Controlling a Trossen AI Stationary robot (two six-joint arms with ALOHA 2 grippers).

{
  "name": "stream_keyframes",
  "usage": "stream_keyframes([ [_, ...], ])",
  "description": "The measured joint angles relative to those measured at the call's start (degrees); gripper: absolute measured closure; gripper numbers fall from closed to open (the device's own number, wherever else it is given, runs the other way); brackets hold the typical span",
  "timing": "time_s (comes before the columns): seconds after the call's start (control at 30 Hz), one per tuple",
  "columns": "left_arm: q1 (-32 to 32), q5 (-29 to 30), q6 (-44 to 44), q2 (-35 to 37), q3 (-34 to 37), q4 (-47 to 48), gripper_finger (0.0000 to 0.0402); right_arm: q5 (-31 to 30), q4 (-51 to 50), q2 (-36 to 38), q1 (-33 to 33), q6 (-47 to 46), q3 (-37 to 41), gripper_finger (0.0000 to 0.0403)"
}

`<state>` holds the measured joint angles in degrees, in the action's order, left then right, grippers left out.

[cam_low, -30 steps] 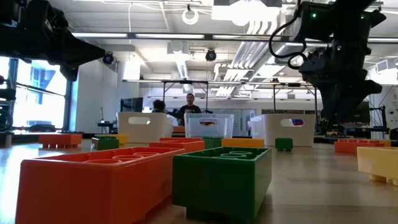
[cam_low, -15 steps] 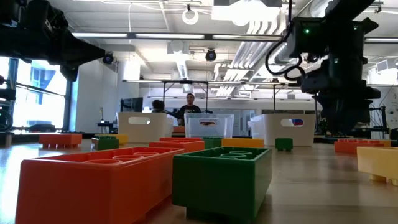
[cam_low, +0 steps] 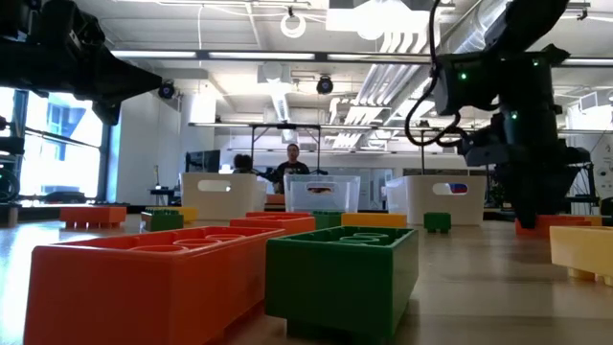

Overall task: Sort & place blocks by color
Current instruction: Put the orange game piece into the right white bin

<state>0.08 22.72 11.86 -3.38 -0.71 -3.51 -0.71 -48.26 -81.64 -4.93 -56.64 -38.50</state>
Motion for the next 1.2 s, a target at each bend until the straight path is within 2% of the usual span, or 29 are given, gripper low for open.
stream_keyframes([
  [0.2,0.00,0.00,0.00,0.00,0.02,0.00,0.0401,0.24,0.49,-2.68,0.00,-0.32,-0.15,0.0216],
  [0.43,0.00,-1.53,-0.02,0.00,0.00,0.03,0.0401,0.06,1.01,-2.87,0.02,0.15,-0.22,0.0288],
  [0.6,0.00,-3.92,-0.02,0.00,0.00,0.26,0.0401,-0.37,0.35,-2.31,0.09,0.59,-0.91,0.0288],
  [0.77,0.00,-4.76,0.15,0.00,0.01,0.31,0.0401,-1.12,0.06,0.40,0.15,1.78,-5.81,0.0288],
  [0.97,0.00,-4.79,0.19,0.00,0.01,0.33,0.0401,-6.58,-2.71,2.54,0.07,5.61,-14.35,0.0288],
  [1.2,0.00,-4.67,1.49,0.00,0.02,0.35,0.0401,-19.24,-7.37,2.64,-0.80,12.11,-25.74,0.0287],
])
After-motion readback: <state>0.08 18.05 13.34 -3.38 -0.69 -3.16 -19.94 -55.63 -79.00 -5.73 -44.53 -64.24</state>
